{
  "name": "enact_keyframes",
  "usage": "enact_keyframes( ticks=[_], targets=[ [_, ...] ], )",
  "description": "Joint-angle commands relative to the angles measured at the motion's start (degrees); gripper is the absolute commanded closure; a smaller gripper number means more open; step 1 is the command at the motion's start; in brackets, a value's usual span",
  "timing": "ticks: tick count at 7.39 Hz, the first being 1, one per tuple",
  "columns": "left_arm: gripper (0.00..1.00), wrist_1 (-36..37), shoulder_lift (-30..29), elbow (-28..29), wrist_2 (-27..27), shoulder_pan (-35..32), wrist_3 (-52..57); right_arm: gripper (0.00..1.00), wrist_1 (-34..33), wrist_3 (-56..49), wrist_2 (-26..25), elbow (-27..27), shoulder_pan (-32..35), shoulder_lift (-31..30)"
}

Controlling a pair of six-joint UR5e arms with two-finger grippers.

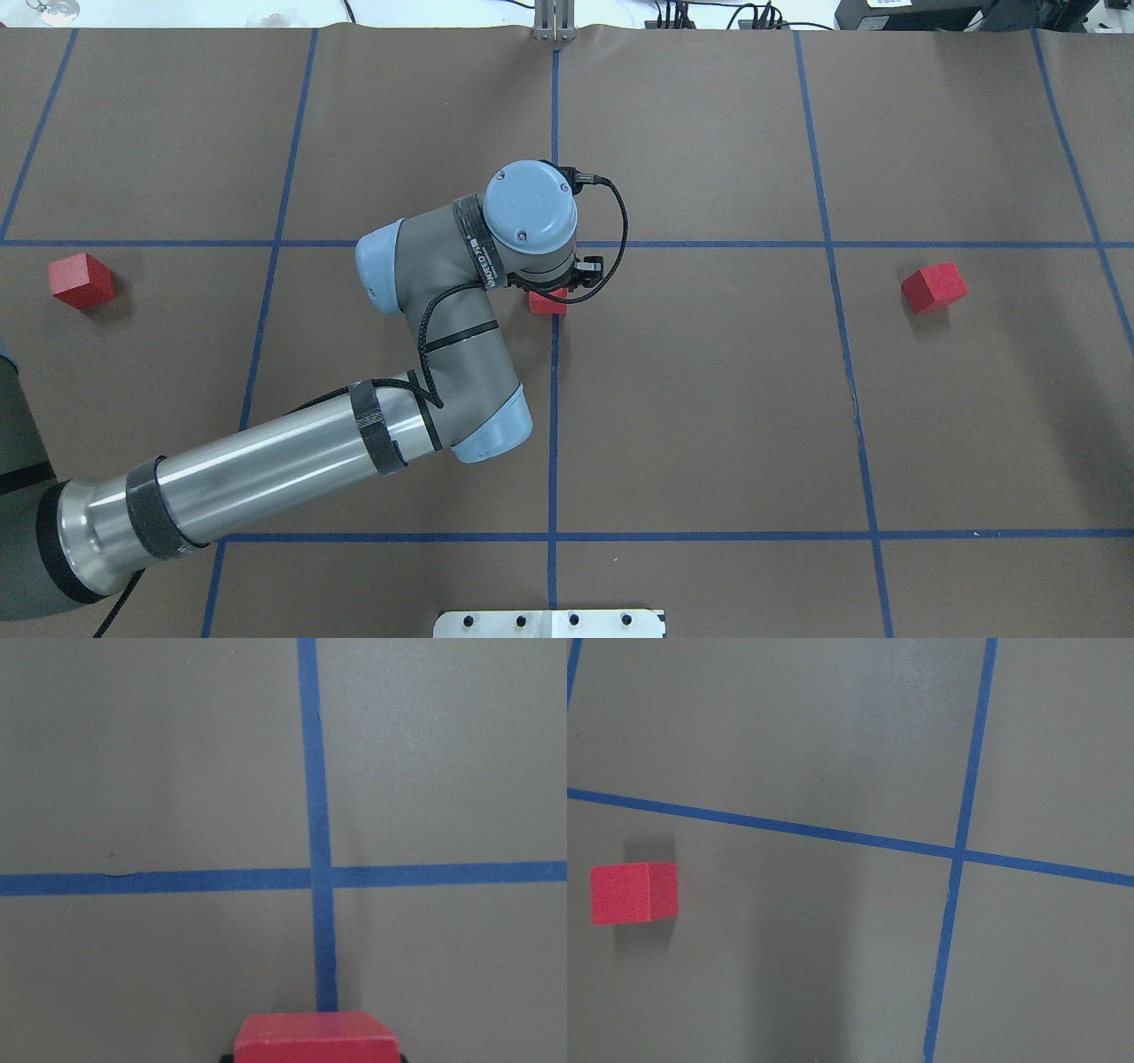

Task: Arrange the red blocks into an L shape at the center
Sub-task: 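Lower the cube at the grid center and open the left gripper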

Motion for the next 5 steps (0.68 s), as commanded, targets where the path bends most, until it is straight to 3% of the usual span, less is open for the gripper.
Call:
enact_keyframes(
  ticks=[1, 4, 5],
  targets=[
    [0.0, -1.8, 0.01, 0.71, 0.0, 0.34, -0.75, 0.01, 0.0, 0.07, -0.03, -0.02, 0.0, 0.09],
    [0.0, -1.28, 0.53, -3.58, -0.61, -4.47, -0.23, 0.01, 0.0, 0.42, 0.14, 1.03, -1.39, 1.05],
    [0.0, 0.03, 3.06, -6.91, -0.7, -6.23, 0.04, 0.01, 2.35, 2.43, -0.03, 2.43, -4.89, 1.14]
  ],
)
